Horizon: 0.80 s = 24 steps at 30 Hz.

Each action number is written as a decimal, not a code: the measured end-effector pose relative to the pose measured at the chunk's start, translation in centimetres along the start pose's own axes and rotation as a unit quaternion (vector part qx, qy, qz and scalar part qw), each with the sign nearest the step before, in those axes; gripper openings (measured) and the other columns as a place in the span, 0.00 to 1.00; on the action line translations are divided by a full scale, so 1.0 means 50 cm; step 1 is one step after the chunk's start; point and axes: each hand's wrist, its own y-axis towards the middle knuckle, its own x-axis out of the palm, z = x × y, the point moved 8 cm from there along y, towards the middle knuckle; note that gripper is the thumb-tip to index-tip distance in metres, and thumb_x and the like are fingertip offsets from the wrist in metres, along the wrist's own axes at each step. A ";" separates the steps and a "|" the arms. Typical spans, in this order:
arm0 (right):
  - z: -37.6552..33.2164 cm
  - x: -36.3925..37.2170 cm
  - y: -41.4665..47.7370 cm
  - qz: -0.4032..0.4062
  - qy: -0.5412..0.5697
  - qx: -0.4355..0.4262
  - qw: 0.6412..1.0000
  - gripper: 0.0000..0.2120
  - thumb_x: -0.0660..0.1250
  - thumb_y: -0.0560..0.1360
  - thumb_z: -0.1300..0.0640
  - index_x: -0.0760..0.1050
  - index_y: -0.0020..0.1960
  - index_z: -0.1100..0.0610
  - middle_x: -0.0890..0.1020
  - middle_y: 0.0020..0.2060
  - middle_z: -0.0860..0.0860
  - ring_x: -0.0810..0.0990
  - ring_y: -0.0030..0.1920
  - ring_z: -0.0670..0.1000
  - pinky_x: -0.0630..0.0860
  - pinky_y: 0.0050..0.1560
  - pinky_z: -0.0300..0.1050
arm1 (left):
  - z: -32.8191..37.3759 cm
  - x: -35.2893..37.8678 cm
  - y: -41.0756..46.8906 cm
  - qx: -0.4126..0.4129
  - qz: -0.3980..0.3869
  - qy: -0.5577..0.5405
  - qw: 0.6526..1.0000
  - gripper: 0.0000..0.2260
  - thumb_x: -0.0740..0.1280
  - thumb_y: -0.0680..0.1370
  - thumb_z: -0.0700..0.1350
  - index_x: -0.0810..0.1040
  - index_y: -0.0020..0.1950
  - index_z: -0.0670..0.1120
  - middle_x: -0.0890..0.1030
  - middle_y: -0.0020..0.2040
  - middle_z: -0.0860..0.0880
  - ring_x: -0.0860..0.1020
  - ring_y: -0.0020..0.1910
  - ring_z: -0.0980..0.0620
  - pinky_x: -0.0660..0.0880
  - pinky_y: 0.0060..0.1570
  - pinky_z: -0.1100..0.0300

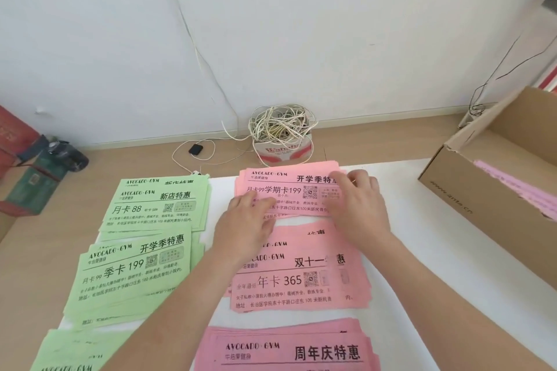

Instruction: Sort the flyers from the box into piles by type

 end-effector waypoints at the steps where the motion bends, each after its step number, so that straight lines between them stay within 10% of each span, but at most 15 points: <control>1: -0.016 0.009 -0.011 -0.022 -0.019 -0.039 0.999 0.21 0.64 0.75 0.49 0.69 0.68 0.47 0.69 0.62 0.50 0.66 0.63 0.54 0.68 0.59 0.50 | -0.003 0.000 -0.002 0.003 0.005 0.007 1.000 0.18 0.59 0.80 0.54 0.67 0.70 0.58 0.65 0.72 0.47 0.62 0.70 0.45 0.66 0.66 0.51; 10: -0.055 0.042 -0.073 -0.149 -0.077 -0.014 0.986 0.21 0.56 0.79 0.47 0.63 0.71 0.47 0.60 0.74 0.47 0.56 0.74 0.49 0.61 0.66 0.58 | -0.015 -0.019 -0.012 0.027 0.036 0.018 0.999 0.14 0.60 0.79 0.53 0.70 0.65 0.55 0.70 0.62 0.50 0.67 0.61 0.47 0.73 0.51 0.53; 19: 0.026 -0.206 -0.249 0.103 -0.153 0.117 0.976 0.24 0.62 0.77 0.55 0.64 0.72 0.50 0.65 0.72 0.47 0.61 0.71 0.51 0.64 0.60 0.52 | 0.070 -0.021 -0.086 0.183 0.034 -0.049 0.981 0.13 0.61 0.79 0.49 0.74 0.64 0.53 0.71 0.60 0.53 0.67 0.61 0.52 0.70 0.55 0.58; 24: 0.163 -0.270 -0.300 0.088 -0.214 0.215 0.949 0.31 0.60 0.77 0.55 0.51 0.76 0.51 0.51 0.77 0.49 0.46 0.77 0.51 0.58 0.68 0.56 | 0.164 0.003 -0.138 0.257 0.015 -0.061 0.964 0.13 0.61 0.80 0.49 0.74 0.64 0.53 0.71 0.58 0.55 0.67 0.60 0.53 0.72 0.55 0.58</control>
